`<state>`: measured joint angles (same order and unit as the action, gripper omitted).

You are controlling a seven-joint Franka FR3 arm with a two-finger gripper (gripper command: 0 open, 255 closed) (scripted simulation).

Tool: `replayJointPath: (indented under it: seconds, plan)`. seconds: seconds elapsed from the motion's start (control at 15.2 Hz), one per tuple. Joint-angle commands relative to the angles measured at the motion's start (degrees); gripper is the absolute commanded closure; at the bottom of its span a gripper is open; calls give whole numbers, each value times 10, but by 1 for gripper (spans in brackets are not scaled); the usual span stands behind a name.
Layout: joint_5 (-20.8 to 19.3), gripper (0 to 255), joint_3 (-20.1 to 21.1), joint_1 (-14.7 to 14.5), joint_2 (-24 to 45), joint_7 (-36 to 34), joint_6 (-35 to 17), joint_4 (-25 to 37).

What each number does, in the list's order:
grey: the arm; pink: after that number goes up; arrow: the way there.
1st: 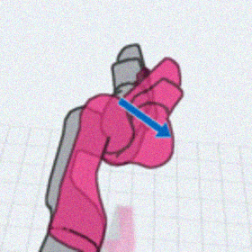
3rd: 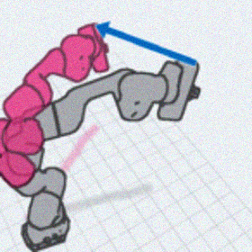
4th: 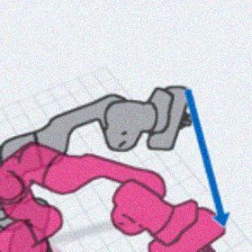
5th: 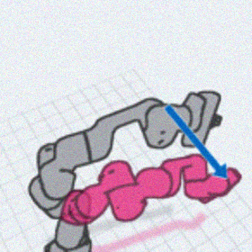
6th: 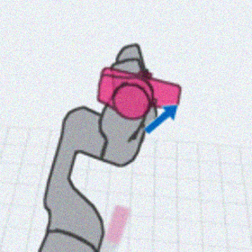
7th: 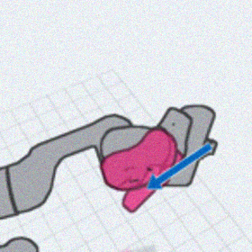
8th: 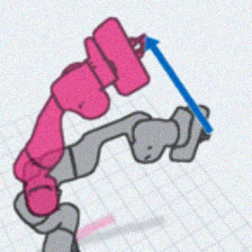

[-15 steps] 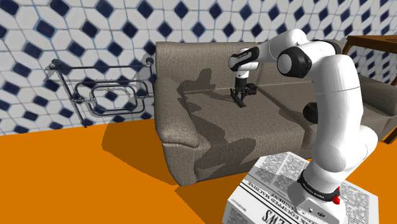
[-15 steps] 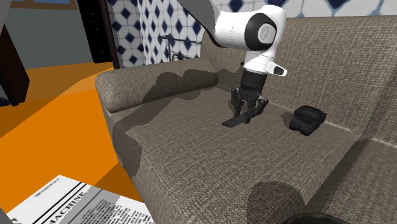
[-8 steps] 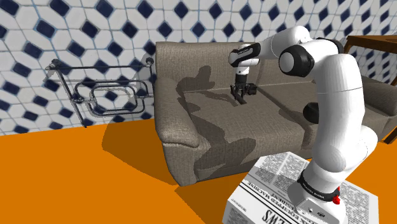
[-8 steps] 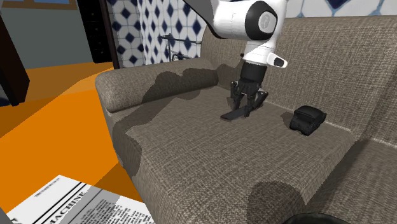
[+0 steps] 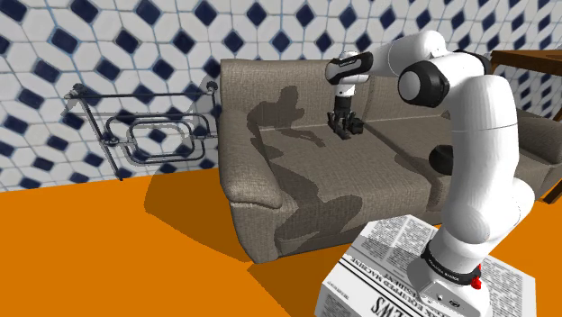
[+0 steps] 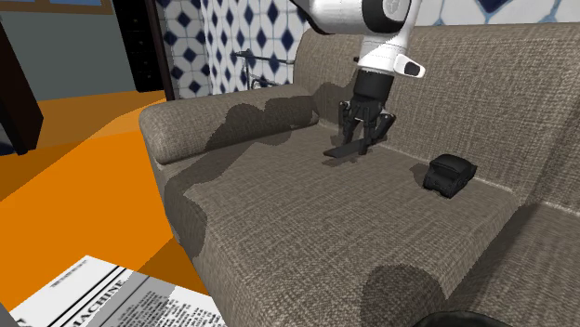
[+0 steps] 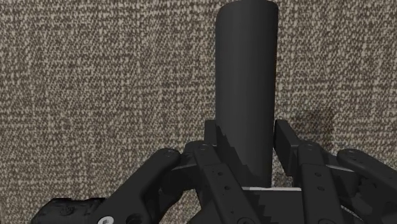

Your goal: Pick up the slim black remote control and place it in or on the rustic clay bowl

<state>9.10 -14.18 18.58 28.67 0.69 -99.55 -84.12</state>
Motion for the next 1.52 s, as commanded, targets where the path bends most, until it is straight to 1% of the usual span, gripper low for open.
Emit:
replayJointPath:
  seconds: [0.0,0.59,1.12,1.19,1.45]
  plan:
    - [-1,255,-1,0,-6,-1,14,8]
    - [-5,255,-3,3,-16,-6,78,62]
    - [-5,255,-4,8,-15,-10,140,126]
    - [-5,255,-4,8,-15,-10,141,127]
    - [-25,255,-19,14,-95,21,99,5]
